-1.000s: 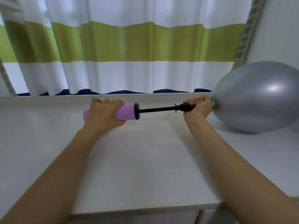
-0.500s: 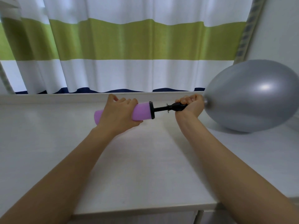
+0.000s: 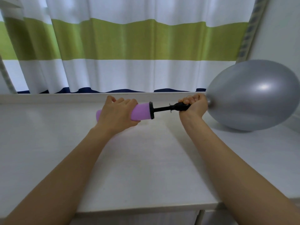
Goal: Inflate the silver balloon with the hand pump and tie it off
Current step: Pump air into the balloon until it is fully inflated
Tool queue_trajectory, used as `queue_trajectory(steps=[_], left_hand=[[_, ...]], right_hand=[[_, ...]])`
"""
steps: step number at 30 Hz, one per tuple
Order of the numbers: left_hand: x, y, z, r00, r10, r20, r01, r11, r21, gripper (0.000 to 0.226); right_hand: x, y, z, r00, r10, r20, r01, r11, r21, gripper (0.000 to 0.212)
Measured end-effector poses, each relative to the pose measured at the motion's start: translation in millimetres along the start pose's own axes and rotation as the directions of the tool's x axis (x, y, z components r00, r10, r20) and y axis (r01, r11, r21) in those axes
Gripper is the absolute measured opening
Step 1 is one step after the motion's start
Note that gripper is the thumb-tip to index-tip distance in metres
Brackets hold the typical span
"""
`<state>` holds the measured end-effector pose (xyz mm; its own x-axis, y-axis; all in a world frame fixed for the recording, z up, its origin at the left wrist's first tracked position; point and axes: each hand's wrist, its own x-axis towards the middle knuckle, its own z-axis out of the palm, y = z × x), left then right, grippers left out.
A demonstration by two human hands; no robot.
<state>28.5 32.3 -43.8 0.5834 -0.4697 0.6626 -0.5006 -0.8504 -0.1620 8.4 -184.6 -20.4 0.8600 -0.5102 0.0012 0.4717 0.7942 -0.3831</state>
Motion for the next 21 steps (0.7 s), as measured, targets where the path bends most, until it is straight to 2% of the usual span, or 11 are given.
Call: queue_trajectory(steps=[9, 16, 21], left_hand=[[-13, -44, -1, 0.991, -0.128, 0.047, 0.128, 0.992, 0.000, 0.039], [1, -4, -3, 0.998, 0.018, 0.065, -0.021, 0.998, 0.060, 0.047], [4, 20, -3, 0.999, 0.049, 0.010, -0.050, 0.997, 0.066, 0.048]], right_hand=[[15, -19, -9, 0.994, -0.056, -0.097, 0.063, 0.995, 0.079, 0.032], [9, -9, -7, 0.996, -0.045, -0.081, 0.050, 0.996, 0.068, 0.033], [-4, 11, 1, 1.000, -0.002, -0.027, 0.002, 1.000, 0.015, 0.034]])
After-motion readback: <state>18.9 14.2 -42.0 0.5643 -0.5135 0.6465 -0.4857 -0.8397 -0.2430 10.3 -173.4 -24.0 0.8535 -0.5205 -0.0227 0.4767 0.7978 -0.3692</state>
